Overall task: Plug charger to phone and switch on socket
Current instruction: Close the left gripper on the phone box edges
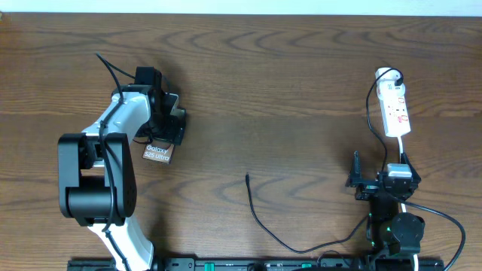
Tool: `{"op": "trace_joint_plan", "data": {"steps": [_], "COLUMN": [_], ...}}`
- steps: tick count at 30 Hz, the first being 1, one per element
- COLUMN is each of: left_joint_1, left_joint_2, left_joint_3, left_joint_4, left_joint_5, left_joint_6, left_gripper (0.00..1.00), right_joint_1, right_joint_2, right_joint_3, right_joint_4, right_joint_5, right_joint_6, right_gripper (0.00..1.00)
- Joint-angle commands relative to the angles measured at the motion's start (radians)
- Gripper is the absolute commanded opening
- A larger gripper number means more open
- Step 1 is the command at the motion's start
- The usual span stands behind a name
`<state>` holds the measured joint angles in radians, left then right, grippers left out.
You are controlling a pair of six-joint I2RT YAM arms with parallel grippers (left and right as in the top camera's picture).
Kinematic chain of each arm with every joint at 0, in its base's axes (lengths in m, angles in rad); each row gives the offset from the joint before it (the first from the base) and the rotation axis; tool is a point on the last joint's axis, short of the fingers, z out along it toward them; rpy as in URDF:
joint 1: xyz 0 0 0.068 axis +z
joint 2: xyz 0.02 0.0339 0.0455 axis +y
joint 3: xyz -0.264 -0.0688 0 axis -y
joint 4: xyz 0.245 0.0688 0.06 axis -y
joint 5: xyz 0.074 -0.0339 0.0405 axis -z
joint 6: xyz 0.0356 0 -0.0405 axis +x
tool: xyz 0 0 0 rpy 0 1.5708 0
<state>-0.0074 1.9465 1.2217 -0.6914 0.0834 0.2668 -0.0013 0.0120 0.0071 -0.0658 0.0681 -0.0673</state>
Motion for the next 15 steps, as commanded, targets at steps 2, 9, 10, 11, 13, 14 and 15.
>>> {"op": "trace_joint_plan", "data": {"steps": [2, 9, 10, 11, 13, 14, 15], "left_joint_1": [0.003, 0.003, 0.003, 0.003, 0.003, 0.003, 0.003], "left_joint_2": [0.014, 0.014, 0.014, 0.014, 0.014, 0.014, 0.014], "left_joint_3": [-0.027, -0.027, -0.027, -0.027, -0.027, -0.027, -0.027], "left_joint_4": [0.009, 0.027, 0.027, 0.028, 0.028, 0.028, 0.027], "left_joint_5": [0.04, 0.04, 0.04, 0.04, 0.04, 0.04, 0.04], "left_joint_6": [0.01, 0.01, 0.01, 0.012, 0.014, 0.014, 0.014], "left_gripper": [0.89, 0.89, 0.89, 0.89, 0.89, 0.89, 0.87], "right_joint_1": [0.007, 0.007, 0.007, 0.007, 0.007, 0.007, 0.007], "right_joint_2": [-0.006, -0.006, -0.006, -0.006, -0.006, -0.006, -0.006], "right_joint_3": [-0.002, -0.002, -0.002, -0.002, -0.002, -0.002, -0.002], "right_joint_4": [-0.004, -0.004, -0.004, -0.004, -0.004, -0.004, -0.004], "right_joint_5": [0.008, 0.008, 0.008, 0.008, 0.008, 0.008, 0.008], "right_joint_6": [-0.013, -0.013, -0.013, -0.013, -0.013, -0.013, -0.013], "right_gripper": [0.99, 0.99, 0.99, 0.99, 0.99, 0.99, 0.99]}}
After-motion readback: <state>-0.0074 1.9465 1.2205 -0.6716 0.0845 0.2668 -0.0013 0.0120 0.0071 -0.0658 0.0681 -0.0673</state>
